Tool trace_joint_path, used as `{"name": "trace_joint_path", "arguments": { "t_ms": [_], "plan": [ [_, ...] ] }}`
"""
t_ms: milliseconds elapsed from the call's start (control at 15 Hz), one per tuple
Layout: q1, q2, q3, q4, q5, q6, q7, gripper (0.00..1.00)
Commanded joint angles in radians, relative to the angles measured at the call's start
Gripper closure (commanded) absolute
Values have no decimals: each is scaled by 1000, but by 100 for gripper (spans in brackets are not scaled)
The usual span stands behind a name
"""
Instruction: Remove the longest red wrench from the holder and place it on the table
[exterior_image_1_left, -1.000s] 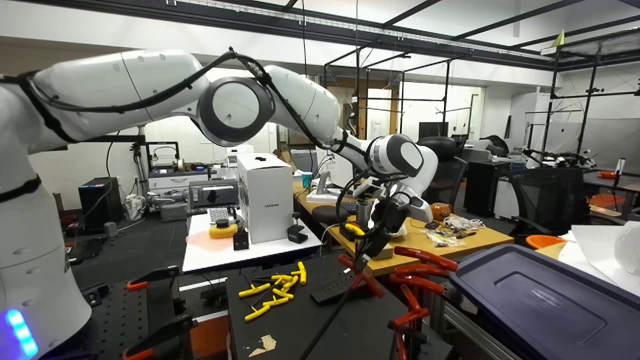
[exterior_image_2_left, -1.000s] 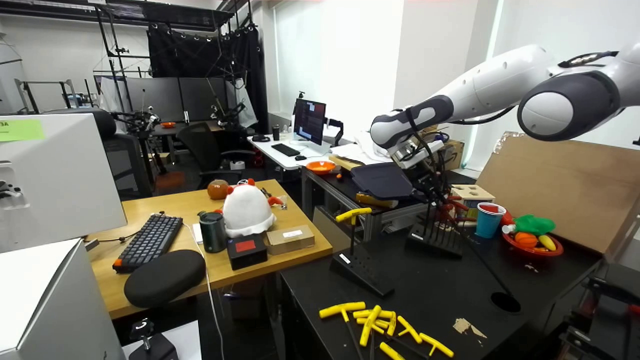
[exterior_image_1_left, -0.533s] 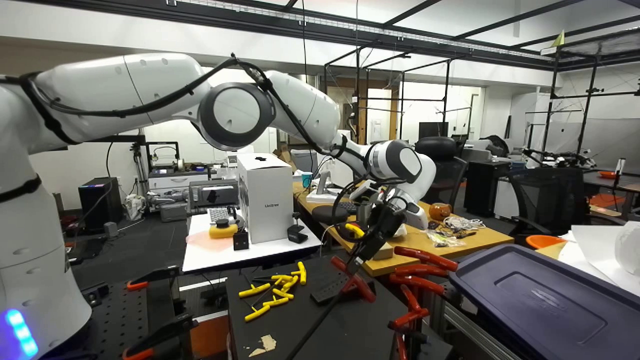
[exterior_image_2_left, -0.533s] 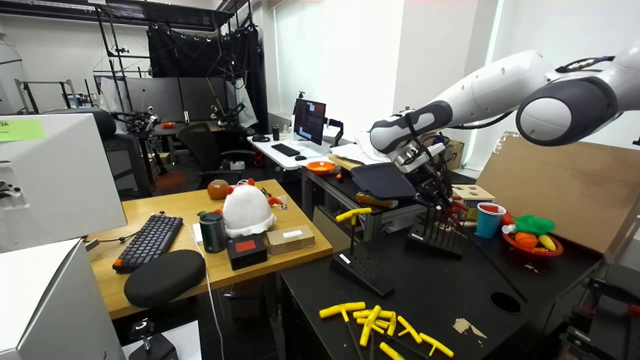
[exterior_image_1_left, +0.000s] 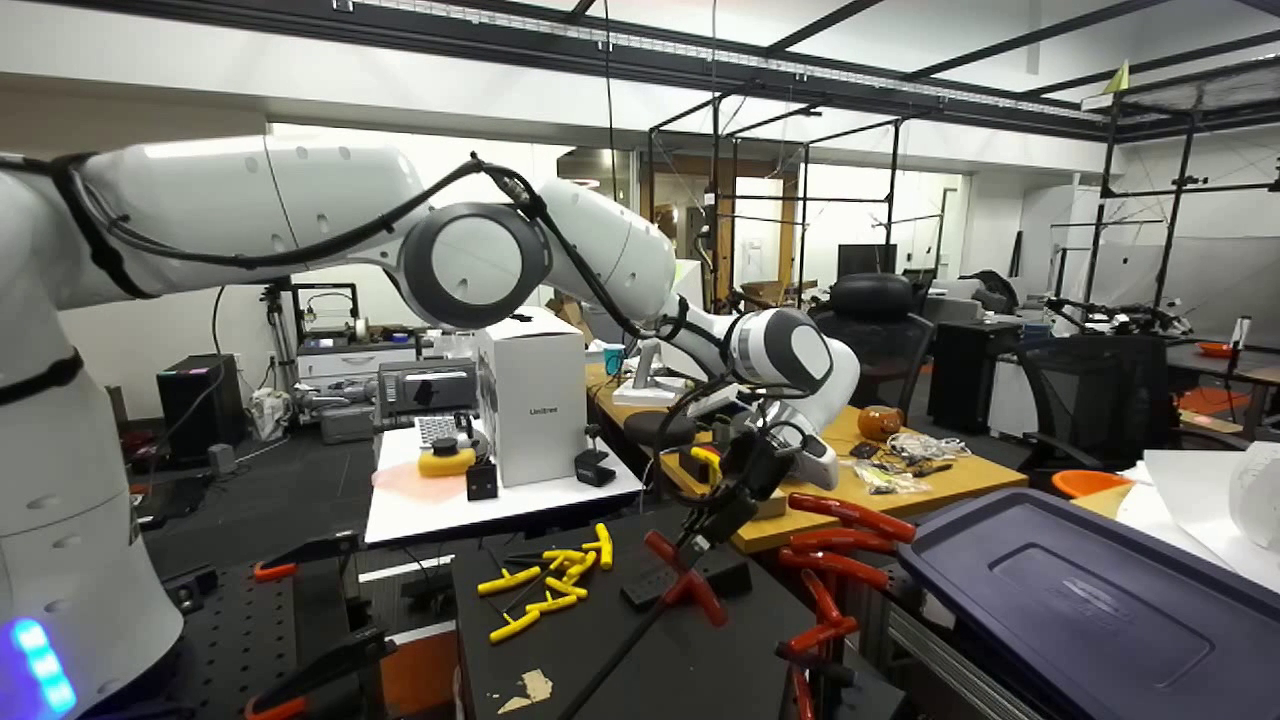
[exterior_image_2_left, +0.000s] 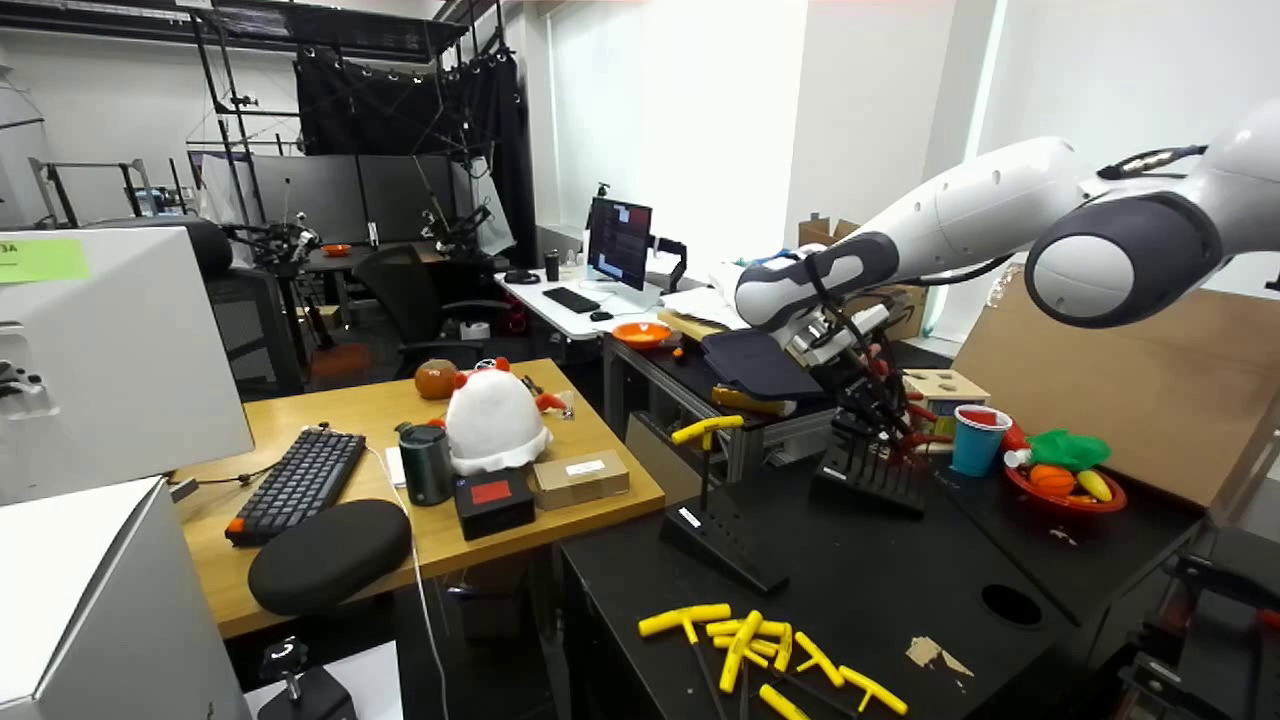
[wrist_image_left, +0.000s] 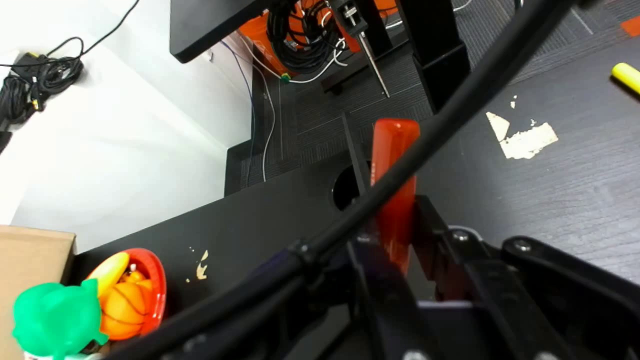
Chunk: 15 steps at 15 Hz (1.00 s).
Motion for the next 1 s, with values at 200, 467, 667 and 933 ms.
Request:
{"name": "trace_joint_path", "arguments": {
  "t_ms": [200, 467, 667, 933],
  "plan": [
    [29, 73, 2, 62, -66, -107, -70, 94],
    [41, 92, 2, 71, -86, -127, -83, 94],
    [42, 92, 3, 60, -86, -136, -70, 94],
    [28, 93, 19, 60, -67, -123, -80, 94]
  ]
}}
